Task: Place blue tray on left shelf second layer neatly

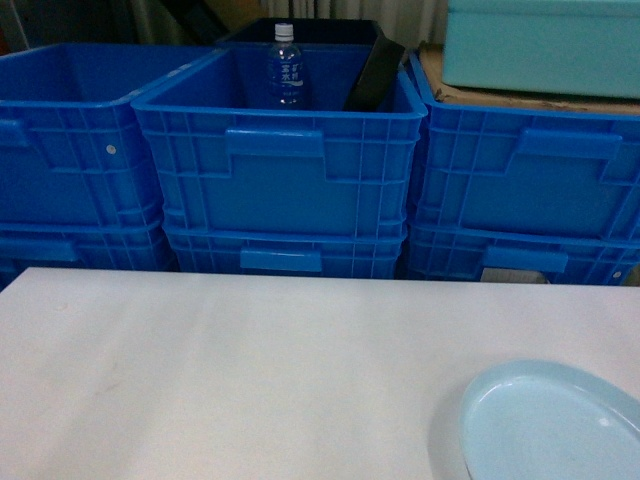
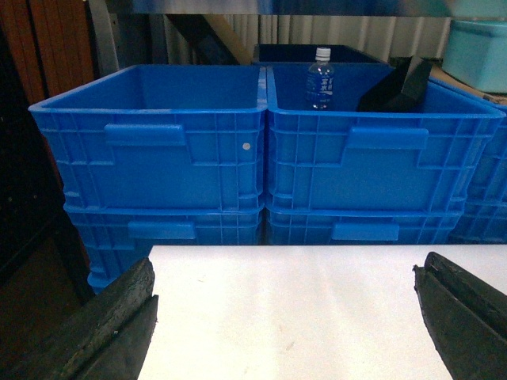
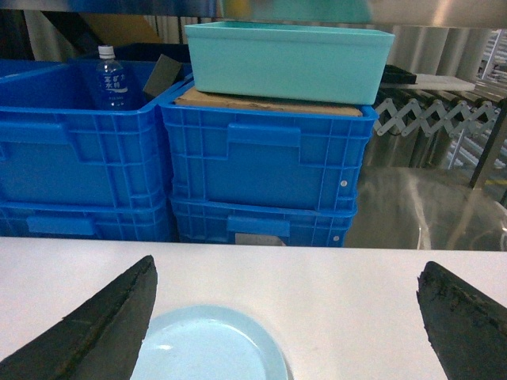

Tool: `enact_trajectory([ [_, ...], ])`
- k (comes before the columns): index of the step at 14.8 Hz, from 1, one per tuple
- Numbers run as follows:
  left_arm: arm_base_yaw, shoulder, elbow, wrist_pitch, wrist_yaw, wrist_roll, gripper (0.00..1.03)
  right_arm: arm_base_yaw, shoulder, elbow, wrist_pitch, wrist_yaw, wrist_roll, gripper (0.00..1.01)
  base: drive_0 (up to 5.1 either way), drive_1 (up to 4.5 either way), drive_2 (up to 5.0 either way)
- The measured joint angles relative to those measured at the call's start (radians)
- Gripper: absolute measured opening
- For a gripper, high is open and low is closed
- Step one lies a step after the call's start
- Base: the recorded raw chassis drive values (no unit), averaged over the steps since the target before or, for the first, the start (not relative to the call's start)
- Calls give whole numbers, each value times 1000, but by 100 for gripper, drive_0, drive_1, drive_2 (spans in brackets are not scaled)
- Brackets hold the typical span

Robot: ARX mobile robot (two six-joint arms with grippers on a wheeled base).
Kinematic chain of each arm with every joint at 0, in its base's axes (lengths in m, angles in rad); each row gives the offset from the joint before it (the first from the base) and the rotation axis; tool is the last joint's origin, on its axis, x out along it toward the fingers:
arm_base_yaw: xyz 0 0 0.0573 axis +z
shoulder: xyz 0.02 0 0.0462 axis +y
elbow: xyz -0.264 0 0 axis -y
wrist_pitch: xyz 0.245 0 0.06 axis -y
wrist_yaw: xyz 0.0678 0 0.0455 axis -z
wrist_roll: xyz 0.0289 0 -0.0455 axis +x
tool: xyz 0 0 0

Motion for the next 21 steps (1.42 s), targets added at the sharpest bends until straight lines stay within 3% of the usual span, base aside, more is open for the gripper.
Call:
enact_trajectory([
  [21, 0, 0, 0, 0, 0, 0, 98, 0, 0, 0, 0, 0, 0, 98, 0, 0, 0],
])
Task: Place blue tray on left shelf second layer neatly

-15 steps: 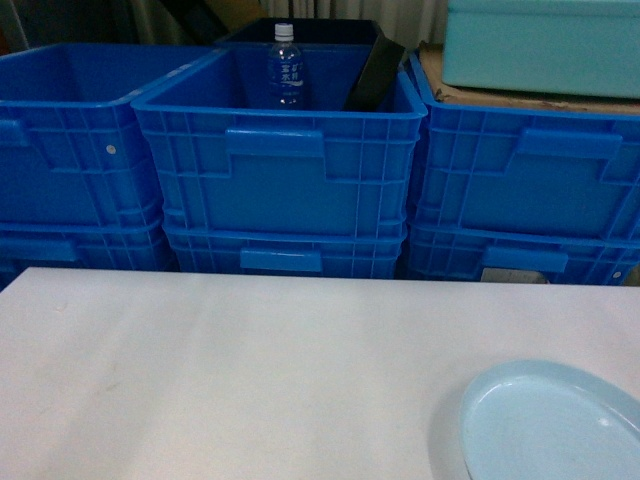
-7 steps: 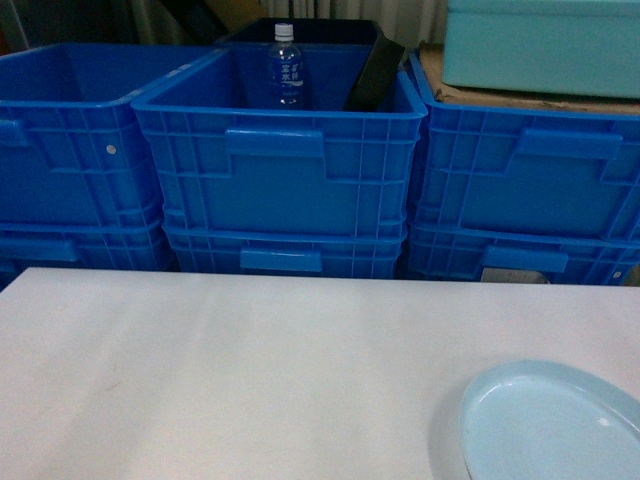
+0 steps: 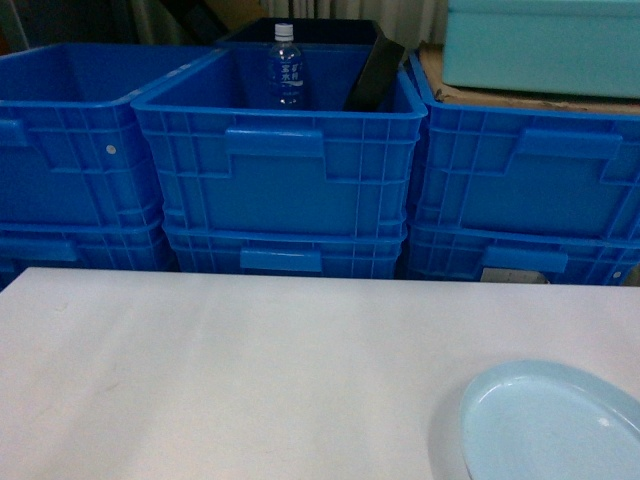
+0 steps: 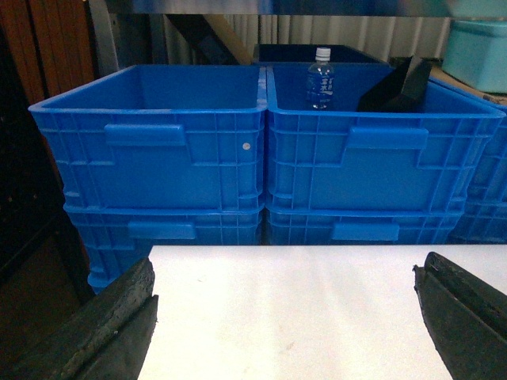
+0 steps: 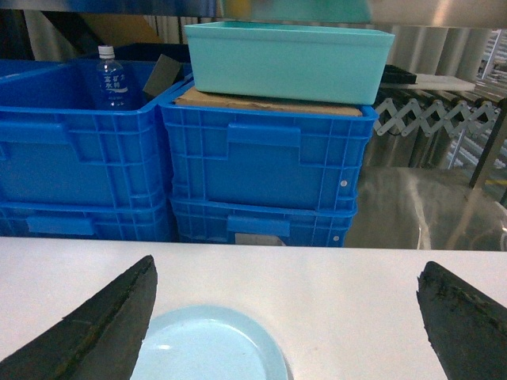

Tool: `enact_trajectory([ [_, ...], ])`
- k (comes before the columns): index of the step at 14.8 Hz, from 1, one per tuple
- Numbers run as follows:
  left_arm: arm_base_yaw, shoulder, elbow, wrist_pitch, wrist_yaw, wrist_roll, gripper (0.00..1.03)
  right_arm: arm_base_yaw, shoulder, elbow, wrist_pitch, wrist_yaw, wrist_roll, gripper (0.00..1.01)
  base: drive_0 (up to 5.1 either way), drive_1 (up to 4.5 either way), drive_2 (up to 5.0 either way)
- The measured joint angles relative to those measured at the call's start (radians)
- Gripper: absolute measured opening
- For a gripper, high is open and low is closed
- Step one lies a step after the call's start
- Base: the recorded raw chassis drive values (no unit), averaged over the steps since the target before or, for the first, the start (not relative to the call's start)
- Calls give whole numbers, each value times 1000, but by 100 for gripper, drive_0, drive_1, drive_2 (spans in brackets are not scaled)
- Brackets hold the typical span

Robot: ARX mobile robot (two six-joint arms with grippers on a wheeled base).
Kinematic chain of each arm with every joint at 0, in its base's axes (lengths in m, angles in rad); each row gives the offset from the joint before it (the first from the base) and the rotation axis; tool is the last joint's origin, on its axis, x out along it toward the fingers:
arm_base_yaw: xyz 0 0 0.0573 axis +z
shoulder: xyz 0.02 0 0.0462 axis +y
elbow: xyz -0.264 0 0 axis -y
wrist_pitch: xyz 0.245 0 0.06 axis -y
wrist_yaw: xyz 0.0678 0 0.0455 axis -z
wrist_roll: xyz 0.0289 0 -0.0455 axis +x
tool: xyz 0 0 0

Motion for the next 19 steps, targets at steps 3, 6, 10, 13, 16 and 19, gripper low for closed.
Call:
enact_trajectory([
  [3, 0, 0, 0, 0, 1, 0, 98, -128, 200, 43, 137, -177, 74, 98, 0, 0, 0],
  [6, 0, 0, 0, 0, 0, 0, 98, -321, 850, 417, 151, -588, 238, 98, 0, 0, 0],
  [10, 0, 0, 0, 0, 0, 0, 98, -343, 1440, 743, -215, -883, 147, 98, 0, 0, 0],
  [13, 0, 0, 0, 0, 0, 0, 98, -356, 1508, 640, -165, -842, 32, 98, 0, 0, 0],
  [16, 0, 0, 0, 0, 0, 0, 98, -362, 1585, 550, -68, -807, 15, 98, 0, 0, 0],
  [19, 0, 0, 0, 0, 0, 0, 98, -369, 1686, 529, 71, -755, 75, 98, 0, 0, 0],
])
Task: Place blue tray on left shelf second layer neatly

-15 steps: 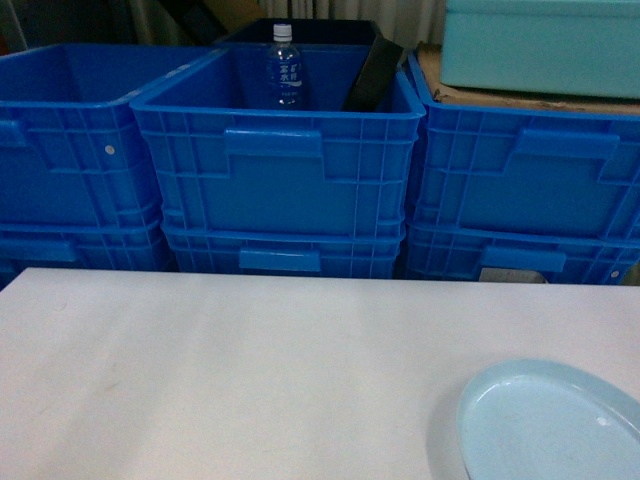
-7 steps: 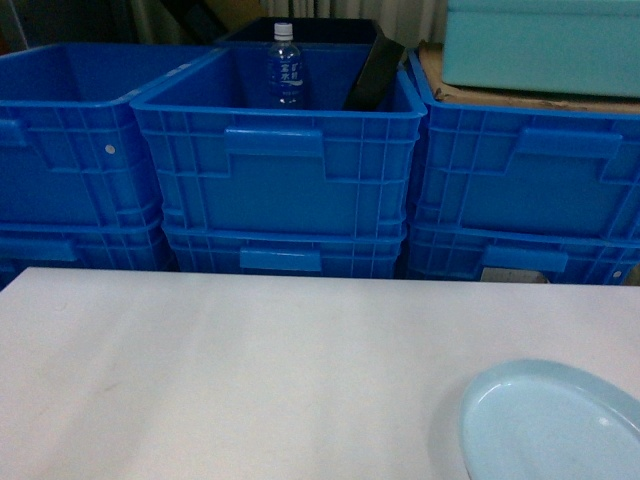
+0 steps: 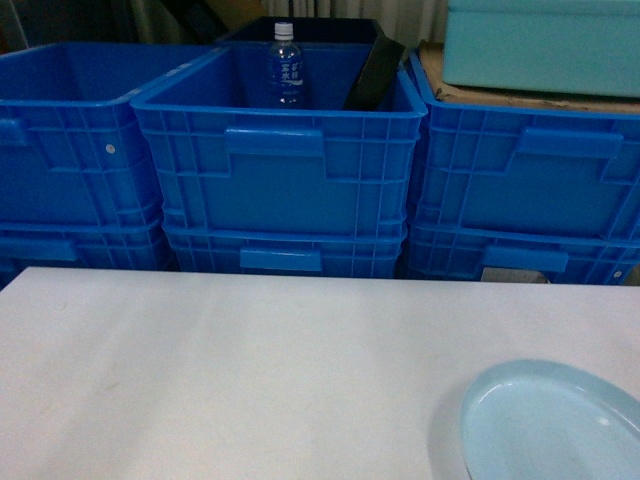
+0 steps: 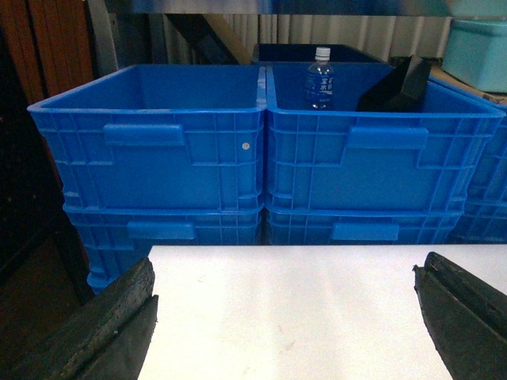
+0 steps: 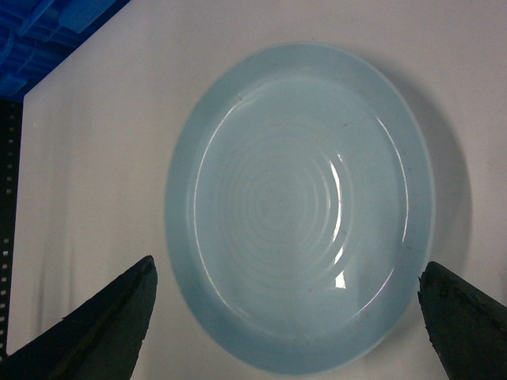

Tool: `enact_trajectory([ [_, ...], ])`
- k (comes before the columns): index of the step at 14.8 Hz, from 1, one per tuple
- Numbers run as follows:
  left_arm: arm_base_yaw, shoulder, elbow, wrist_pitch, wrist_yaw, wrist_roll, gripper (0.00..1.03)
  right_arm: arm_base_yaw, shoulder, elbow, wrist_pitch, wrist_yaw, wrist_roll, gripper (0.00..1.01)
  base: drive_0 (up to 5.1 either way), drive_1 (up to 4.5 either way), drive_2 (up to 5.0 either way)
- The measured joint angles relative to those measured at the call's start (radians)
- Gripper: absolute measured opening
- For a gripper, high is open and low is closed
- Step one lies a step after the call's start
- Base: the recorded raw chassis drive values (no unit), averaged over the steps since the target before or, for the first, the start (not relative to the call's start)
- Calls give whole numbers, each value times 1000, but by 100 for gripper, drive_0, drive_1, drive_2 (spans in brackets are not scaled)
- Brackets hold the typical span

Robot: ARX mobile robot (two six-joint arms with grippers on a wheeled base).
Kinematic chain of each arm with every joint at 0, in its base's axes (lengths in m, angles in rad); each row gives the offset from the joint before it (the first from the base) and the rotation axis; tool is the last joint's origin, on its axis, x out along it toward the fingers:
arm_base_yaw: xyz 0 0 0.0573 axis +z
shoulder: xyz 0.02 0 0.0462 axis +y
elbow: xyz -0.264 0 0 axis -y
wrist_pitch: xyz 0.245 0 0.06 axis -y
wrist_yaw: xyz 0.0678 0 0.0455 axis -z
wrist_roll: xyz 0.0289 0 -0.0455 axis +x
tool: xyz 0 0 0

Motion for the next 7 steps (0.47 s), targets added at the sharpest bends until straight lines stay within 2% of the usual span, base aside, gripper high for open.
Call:
enact_trajectory([
  [4, 0, 0, 0, 0, 0, 0, 98, 38, 134, 0, 119, 49, 106, 98, 0, 0, 0],
  [7, 0, 0, 0, 0, 0, 0, 98, 84, 190, 4, 180, 57, 180, 98, 0, 0, 0],
])
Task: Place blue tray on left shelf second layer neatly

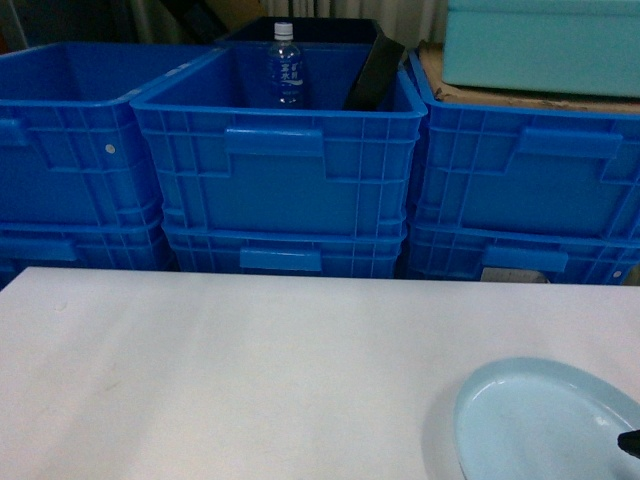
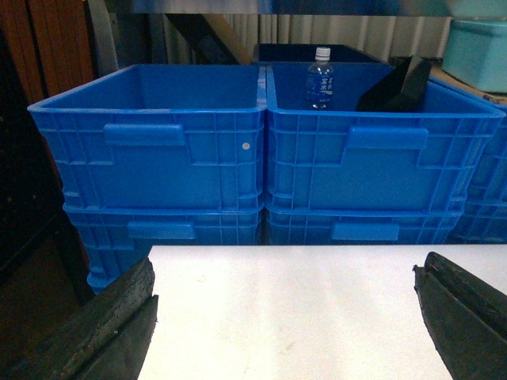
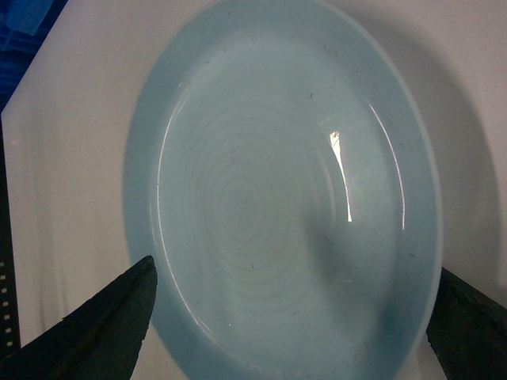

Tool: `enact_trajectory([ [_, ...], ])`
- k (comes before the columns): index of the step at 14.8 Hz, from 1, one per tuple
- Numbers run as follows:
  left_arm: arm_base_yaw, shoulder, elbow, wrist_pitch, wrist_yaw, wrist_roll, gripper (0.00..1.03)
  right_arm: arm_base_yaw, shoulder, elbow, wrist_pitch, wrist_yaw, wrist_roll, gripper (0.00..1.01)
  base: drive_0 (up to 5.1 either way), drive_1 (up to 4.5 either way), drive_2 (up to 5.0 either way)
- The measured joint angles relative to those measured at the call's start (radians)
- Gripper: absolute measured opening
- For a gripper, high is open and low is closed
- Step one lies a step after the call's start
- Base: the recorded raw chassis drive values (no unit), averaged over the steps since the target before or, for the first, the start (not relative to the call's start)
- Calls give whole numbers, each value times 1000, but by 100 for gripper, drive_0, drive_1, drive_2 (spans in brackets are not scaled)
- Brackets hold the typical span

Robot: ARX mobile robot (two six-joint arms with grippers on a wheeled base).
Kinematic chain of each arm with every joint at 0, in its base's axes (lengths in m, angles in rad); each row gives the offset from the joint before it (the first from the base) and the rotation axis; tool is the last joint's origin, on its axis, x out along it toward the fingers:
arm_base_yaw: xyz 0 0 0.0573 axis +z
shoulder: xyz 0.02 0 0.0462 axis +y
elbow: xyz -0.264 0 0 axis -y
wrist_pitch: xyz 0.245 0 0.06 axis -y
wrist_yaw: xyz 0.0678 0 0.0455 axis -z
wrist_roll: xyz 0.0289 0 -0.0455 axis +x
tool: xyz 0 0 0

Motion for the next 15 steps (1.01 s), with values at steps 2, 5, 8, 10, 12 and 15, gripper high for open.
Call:
enact_trajectory([
  [2, 0, 0, 0, 0, 0, 0, 98, 32, 25, 12, 18, -12, 31, 98, 0, 0, 0],
  [5, 0, 0, 0, 0, 0, 0, 98, 33, 72, 25, 36, 1, 23, 73, 0, 0, 0],
  [8, 0, 0, 0, 0, 0, 0, 98, -5, 96, 11, 59, 18, -5, 39, 0, 0, 0],
  [10, 0, 0, 0, 0, 0, 0, 98, -20, 95, -5, 49, 31, -18, 16, 0, 0, 0],
  [12, 0, 0, 0, 0, 0, 0, 98, -40, 88, -13, 21, 35, -31, 2, 0, 0, 0],
  [15, 0, 0, 0, 0, 0, 0, 98, -61, 76, -14, -7, 29, -64, 2, 0, 0, 0],
])
